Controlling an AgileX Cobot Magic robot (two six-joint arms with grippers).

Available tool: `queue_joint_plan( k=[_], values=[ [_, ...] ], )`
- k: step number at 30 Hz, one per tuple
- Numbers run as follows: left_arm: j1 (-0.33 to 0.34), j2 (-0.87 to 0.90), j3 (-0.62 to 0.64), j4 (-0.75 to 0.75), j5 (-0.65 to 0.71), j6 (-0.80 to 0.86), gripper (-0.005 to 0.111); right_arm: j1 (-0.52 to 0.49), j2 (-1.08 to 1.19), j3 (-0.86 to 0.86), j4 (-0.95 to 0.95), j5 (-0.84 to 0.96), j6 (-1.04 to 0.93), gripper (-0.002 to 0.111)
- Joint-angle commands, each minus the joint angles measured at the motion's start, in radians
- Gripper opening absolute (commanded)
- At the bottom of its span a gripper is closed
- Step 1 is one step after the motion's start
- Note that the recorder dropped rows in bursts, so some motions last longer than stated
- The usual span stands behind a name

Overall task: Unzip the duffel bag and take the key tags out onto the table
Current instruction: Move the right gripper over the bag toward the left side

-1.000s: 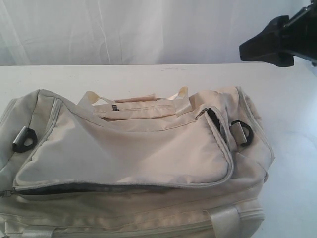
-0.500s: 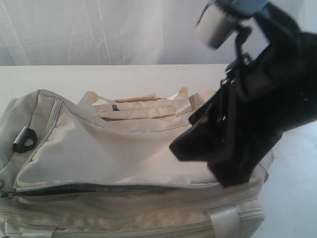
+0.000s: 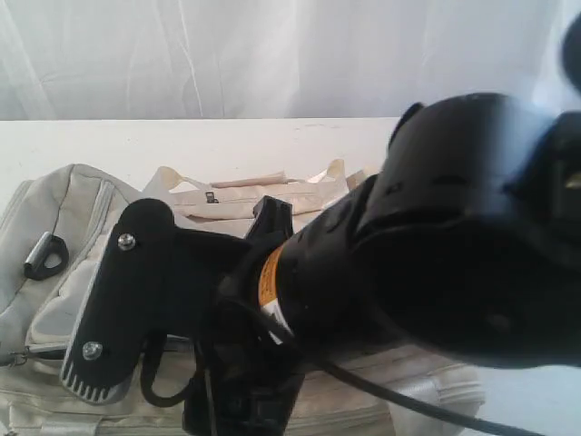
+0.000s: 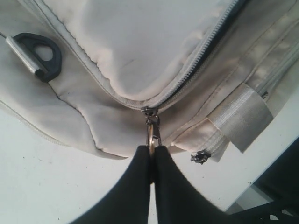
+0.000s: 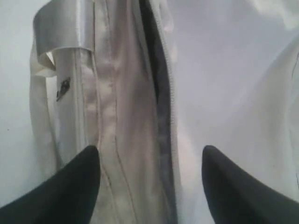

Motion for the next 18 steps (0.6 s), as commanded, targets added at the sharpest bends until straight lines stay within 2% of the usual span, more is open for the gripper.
queue_joint_plan(
  k=[1, 3, 7, 14, 16, 17, 18],
  values=[
    [-0.004, -0.007, 0.008, -0.007, 0.018, 0.000, 0.000, 0.023, 0.051, 0.004, -0.054, -0.097, 0.047, 0.055],
    [-0.004, -0.007, 0.008, -0.007, 0.018, 0.000, 0.000, 0.026, 0.072, 0.004, -0.054, -0.141, 0.050, 0.046],
    [-0.004, -0.007, 0.008, -0.007, 0.018, 0.000, 0.000, 0.026, 0.099, 0.004, -0.054, -0.107, 0.050, 0.036],
    [-0.004, -0.007, 0.008, -0.007, 0.021, -0.002, 0.000, 0.026, 0.122, 0.004, -0.058, -0.077, 0.050, 0.032],
    [-0.004, -0.007, 0.008, -0.007, 0.023, -0.002, 0.000, 0.026, 0.122, 0.004, -0.058, -0.070, 0.051, 0.017],
    [-0.004, -0.007, 0.008, -0.007, 0.025, -0.002, 0.000, 0.026, 0.122, 0.004, -0.051, -0.060, 0.051, 0.004],
    [-0.004, -0.007, 0.008, -0.007, 0.025, -0.002, 0.000, 0.026, 0.122, 0.004, -0.051, -0.057, 0.051, 0.000]
  ],
)
